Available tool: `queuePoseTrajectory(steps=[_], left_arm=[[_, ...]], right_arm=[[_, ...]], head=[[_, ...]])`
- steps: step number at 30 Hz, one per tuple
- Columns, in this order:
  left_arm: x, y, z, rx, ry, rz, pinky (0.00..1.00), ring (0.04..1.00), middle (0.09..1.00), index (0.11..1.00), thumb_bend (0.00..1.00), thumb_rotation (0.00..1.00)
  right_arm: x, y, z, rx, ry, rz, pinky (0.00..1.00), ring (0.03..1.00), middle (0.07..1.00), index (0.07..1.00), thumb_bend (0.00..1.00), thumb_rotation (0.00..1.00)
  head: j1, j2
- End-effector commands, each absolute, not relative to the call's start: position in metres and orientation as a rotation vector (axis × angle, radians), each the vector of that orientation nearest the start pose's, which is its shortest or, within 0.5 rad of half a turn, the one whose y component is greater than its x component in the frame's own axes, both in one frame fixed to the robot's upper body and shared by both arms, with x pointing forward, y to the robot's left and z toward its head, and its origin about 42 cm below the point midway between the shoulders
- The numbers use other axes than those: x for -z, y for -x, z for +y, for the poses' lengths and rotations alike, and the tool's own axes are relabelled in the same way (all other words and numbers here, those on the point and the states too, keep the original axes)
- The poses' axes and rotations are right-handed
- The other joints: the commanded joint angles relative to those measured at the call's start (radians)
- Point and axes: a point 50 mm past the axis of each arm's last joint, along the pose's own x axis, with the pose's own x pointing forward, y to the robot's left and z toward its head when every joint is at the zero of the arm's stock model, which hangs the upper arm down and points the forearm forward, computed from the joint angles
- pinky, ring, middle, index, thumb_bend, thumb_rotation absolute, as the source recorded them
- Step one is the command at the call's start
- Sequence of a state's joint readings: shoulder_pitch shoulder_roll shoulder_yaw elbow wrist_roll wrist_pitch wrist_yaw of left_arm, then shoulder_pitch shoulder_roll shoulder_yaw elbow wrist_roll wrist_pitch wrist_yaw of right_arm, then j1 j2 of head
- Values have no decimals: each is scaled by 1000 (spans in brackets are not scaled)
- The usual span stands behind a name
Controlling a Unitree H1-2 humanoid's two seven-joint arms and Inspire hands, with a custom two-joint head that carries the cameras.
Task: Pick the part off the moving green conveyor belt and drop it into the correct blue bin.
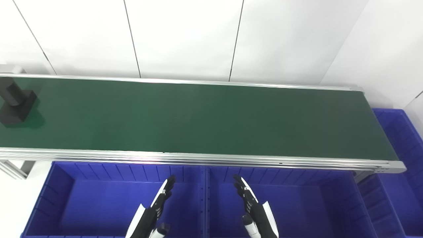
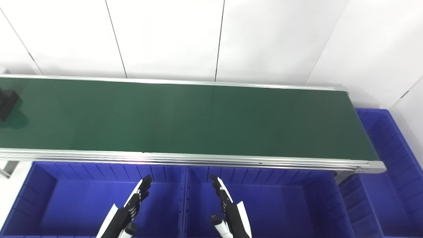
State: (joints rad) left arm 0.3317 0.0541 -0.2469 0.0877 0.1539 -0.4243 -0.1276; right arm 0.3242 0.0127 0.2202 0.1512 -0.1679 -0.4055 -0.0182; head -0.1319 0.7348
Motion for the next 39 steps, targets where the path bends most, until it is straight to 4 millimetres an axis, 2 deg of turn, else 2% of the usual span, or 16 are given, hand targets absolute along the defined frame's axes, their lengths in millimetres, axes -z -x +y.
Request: queuePoseTrajectory(steps=[1,11,19,27,39], left_arm=[[-37,-157,163,348,-127,-88,996,1000,1000,1000,788,1000],[-37,-165,160,355,-111,-97,1000,1000,1000,1000,830,1000],[-40,-173,159,357,-109,-110,997,1000,1000,1000,826,1000],[-39,-175,160,364,-109,-111,1000,1000,1000,1000,807,1000],[-38,-175,160,368,-112,-114,1000,1000,1000,1000,800,1000]], right_arm=[[-23,-153,-157,-183,83,-29,962,954,977,944,908,998],[-23,-153,-157,-191,78,-32,962,952,981,947,903,993],[-25,-153,-158,-187,84,-32,975,964,982,944,912,992],[-27,-161,-159,-198,94,-60,971,961,983,941,915,976],[-29,-164,-159,-190,89,-67,954,959,984,937,925,980]], head=[[2,0],[0,-7],[-1,-10],[-2,-13],[-3,-16]])
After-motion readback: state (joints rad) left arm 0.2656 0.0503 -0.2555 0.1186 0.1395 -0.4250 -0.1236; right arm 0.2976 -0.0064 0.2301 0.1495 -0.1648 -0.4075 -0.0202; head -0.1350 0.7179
